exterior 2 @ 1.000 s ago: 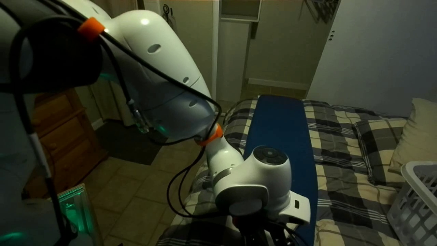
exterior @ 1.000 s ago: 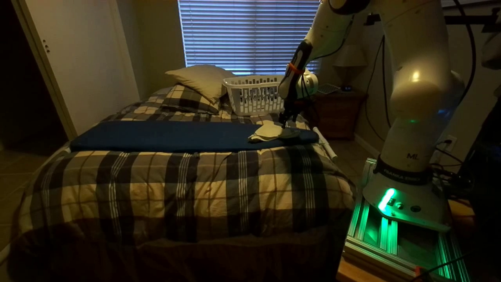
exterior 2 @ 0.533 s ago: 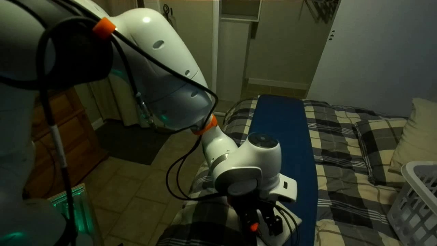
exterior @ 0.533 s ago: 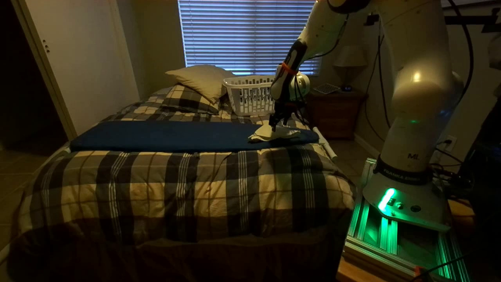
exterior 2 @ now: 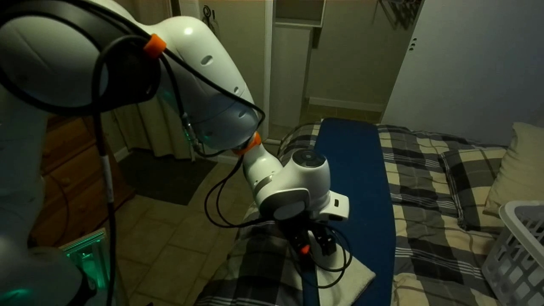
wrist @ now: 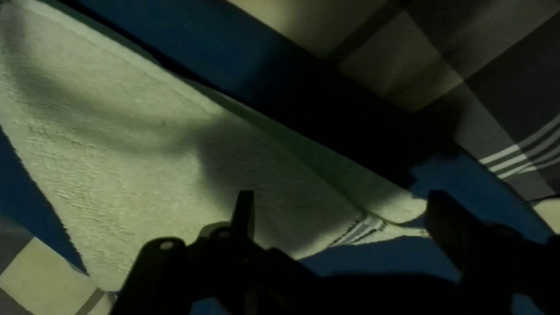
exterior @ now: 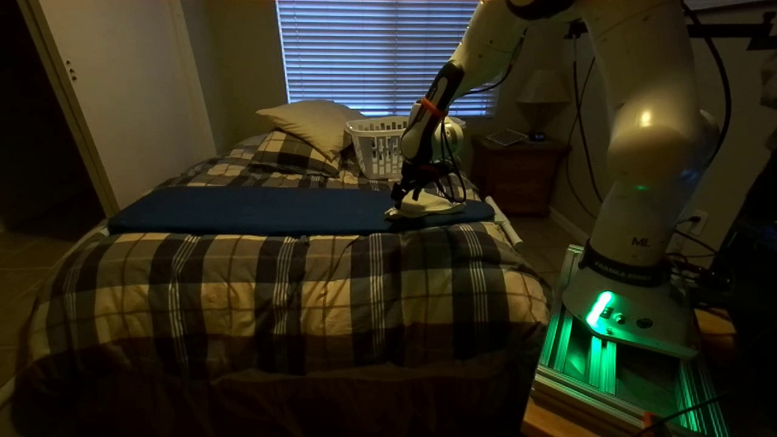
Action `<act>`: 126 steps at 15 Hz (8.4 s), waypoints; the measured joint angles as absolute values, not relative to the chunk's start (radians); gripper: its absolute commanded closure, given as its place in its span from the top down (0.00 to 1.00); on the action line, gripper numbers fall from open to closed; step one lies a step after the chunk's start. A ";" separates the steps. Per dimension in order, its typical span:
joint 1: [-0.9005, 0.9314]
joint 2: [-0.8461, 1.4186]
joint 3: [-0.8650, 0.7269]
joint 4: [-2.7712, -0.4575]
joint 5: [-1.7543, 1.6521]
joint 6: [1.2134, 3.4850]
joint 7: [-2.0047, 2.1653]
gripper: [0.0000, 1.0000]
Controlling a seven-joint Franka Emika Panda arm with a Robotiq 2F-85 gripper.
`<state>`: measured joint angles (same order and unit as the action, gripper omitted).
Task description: Unfold the towel on the bed
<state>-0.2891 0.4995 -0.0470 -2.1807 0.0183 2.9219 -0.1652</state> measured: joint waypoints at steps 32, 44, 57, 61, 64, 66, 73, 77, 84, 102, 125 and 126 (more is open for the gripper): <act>-0.526 0.586 0.124 -2.038 0.028 3.034 -0.262 0.36; -0.511 0.586 0.172 -2.073 0.028 2.956 -0.325 1.00; -0.443 0.587 0.134 -2.095 0.014 2.958 -0.402 0.33; -0.435 0.588 0.118 -2.095 0.005 2.958 -0.407 0.08; -0.430 0.589 0.106 -2.095 -0.003 2.958 -0.407 0.03; -0.425 0.589 0.095 -2.095 -0.005 2.958 -0.407 0.06; -0.449 0.589 0.085 -2.077 -0.001 2.959 -0.407 0.05; -0.516 0.587 0.120 -2.032 0.048 2.957 -0.405 0.05; -0.561 0.570 0.151 -1.965 0.177 2.905 -0.313 0.05; -0.423 0.252 -0.046 -1.773 0.354 2.417 -0.083 0.04; -0.345 0.350 -0.184 -1.702 0.388 2.607 0.035 0.05; -0.345 0.355 -0.215 -1.716 0.342 2.607 0.067 0.05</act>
<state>-0.3448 0.3547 -0.2149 -1.7164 0.3416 2.6073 0.0668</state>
